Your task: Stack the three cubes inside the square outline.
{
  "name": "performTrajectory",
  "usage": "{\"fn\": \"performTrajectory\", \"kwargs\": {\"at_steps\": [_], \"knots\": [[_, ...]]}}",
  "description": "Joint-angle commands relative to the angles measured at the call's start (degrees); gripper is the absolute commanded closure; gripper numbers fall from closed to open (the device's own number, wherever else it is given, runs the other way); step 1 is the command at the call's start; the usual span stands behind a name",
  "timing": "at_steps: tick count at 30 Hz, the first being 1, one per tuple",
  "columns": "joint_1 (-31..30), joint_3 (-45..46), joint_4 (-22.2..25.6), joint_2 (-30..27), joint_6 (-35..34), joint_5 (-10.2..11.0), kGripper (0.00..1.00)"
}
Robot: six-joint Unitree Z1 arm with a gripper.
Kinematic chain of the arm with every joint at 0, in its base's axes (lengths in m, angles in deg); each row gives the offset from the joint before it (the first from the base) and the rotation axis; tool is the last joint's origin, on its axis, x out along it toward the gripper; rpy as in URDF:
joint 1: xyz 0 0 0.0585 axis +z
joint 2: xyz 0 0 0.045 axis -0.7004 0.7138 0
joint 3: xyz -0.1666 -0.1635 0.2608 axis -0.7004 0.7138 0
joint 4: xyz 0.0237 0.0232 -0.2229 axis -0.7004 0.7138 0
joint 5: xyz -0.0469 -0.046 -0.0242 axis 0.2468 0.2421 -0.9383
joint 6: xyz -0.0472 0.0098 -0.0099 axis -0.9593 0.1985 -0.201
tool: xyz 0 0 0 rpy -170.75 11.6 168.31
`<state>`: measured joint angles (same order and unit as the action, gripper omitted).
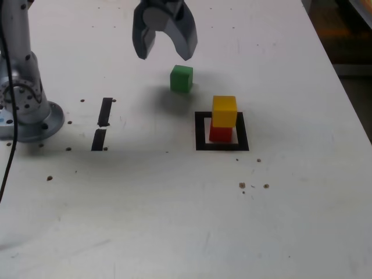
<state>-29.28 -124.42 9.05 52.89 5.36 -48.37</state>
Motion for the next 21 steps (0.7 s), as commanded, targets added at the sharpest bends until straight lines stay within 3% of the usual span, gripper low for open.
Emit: {"fn": "performTrajectory", "kwargs": {"at_steps": [1, 21], "knots": [[0.10, 0.45, -1.71, 1.59, 0.39, -0.29, 0.21], [3.18, 1.11, -9.76, 10.88, 4.45, -1.24, 0.21]]}}
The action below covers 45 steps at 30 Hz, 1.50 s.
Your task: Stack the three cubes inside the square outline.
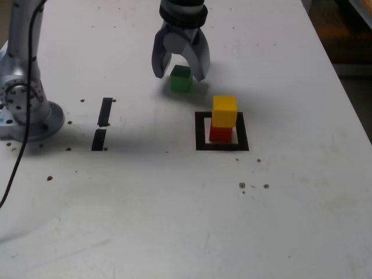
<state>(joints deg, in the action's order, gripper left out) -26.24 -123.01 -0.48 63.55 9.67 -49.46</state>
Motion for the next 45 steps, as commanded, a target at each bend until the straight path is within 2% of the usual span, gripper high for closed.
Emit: {"fn": "performTrajectory", "kwargs": {"at_steps": [1, 6, 11, 18, 22, 30, 38, 45], "knots": [[0.26, -0.38, -0.50, 0.57, 0.30, -0.32, 0.21], [0.79, -0.40, -2.22, 2.39, 0.81, -1.10, 0.25], [1.02, 0.24, -4.17, 3.15, 0.87, -1.75, 0.36], [1.12, 0.72, -5.84, 2.87, 0.87, -2.68, 0.68], [1.12, 1.01, -5.83, 2.11, 0.79, -2.72, 0.79], [1.12, 0.87, -3.09, -1.04, -1.66, -2.97, 0.82], [0.04, -1.42, 2.84, -5.28, -6.00, -3.14, 0.82], [-3.39, -6.73, 10.09, -8.90, -12.84, -3.13, 0.82]]}}
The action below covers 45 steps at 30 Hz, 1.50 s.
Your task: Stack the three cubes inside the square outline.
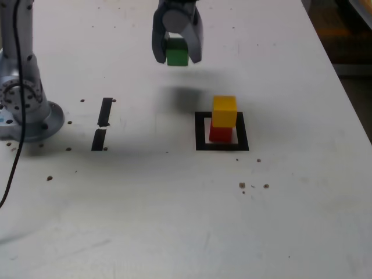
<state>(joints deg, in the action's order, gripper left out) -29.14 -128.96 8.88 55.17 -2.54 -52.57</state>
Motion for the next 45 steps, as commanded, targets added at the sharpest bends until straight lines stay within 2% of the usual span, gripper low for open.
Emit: {"fn": "performTrajectory", "kwargs": {"at_steps": [1, 9, 14, 26, 45], "knots": [[-1.18, -1.89, 1.98, -0.88, -1.71, -0.01, 0.82], [-8.22, -10.83, 10.65, -2.23, -10.81, 0.48, 0.82], [-12.56, -14.18, 13.48, -1.92, -15.79, 0.43, 0.82], [-19.49, -19.96, 15.26, 0.84, -22.83, -0.81, 0.82], [-21.96, -23.04, 13.95, 7.64, -24.58, -3.00, 0.82]]}}
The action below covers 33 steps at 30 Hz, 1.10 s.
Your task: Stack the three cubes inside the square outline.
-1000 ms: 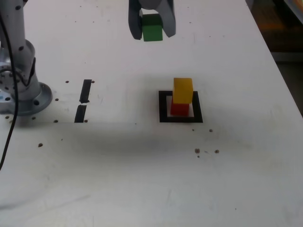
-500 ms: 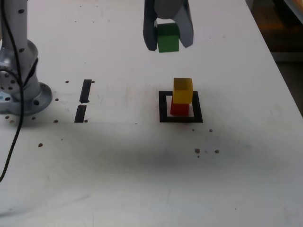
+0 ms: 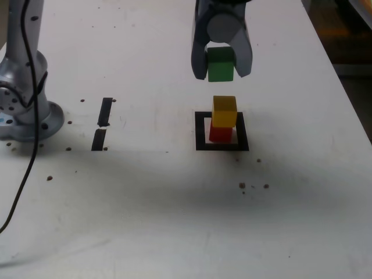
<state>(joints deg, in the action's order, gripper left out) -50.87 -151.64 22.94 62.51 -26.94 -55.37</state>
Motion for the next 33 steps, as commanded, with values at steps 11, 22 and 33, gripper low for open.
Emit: {"fn": "performTrajectory", "kwargs": {"at_steps": [11, 22, 33], "knots": [[-1.46, -0.46, -2.55, 2.71, -1.17, -1.97, 0.81], [-1.50, 2.73, -4.87, 3.56, -1.34, -2.79, 0.70], [-1.50, 4.48, -5.94, 3.72, -1.37, -3.11, 0.54]]}}
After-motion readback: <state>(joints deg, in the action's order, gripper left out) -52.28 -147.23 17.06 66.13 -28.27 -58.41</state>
